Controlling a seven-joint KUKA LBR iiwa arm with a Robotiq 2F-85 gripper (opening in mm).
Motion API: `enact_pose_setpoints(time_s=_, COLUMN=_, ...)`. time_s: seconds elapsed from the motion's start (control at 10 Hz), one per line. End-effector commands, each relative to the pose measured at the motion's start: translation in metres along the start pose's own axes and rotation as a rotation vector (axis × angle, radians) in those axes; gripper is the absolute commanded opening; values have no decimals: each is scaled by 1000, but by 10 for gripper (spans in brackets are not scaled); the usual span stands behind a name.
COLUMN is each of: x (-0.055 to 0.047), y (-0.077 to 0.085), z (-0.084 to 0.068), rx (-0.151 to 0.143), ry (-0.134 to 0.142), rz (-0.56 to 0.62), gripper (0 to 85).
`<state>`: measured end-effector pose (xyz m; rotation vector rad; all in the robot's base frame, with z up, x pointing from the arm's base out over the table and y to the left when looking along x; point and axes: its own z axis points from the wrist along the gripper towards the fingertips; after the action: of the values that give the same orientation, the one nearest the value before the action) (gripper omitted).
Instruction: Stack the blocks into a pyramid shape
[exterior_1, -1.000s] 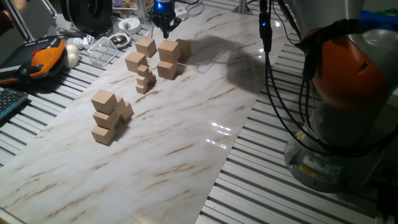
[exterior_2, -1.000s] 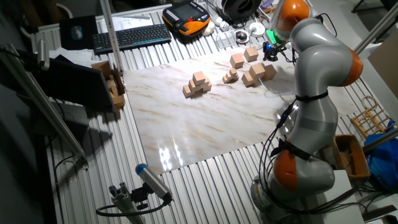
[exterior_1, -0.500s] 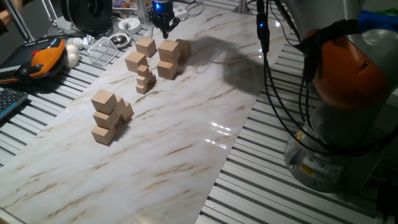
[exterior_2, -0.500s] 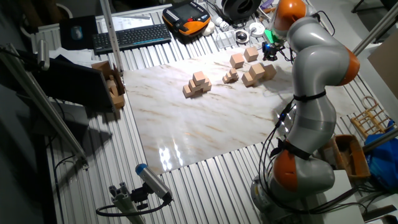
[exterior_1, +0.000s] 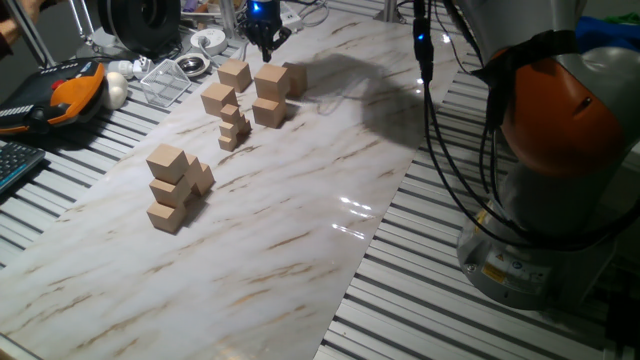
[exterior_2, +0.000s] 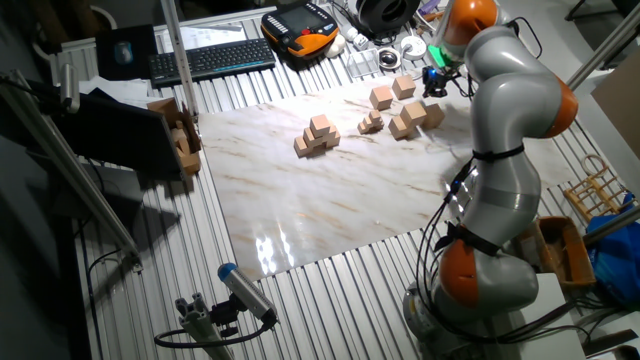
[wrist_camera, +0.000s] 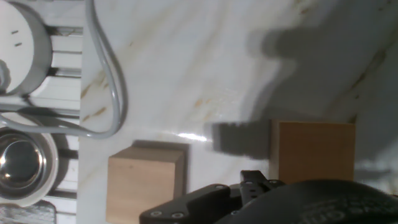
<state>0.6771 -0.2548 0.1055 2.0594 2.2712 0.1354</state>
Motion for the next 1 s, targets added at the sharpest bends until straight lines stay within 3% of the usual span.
enact_pose_setpoints(time_s=0.0, x=0, y=2, z=0, rx=-9, ry=-11, rz=19, gripper=340)
enact_pose_setpoints(time_s=0.1, x=-1, y=6, z=0, rx=-9, ry=-20, rz=54, gripper=680)
enact_pose_setpoints(time_s=0.2, x=-2, y=13, z=1, rx=-7, ry=-18, rz=70, gripper=850)
enact_pose_setpoints(time_s=0.6, x=-1, y=37, z=12, rx=-10, ry=-6, rz=84, gripper=850)
enact_pose_setpoints(time_s=0.9, x=2, y=49, z=12, rx=-12, ry=-14, rz=80, gripper=850)
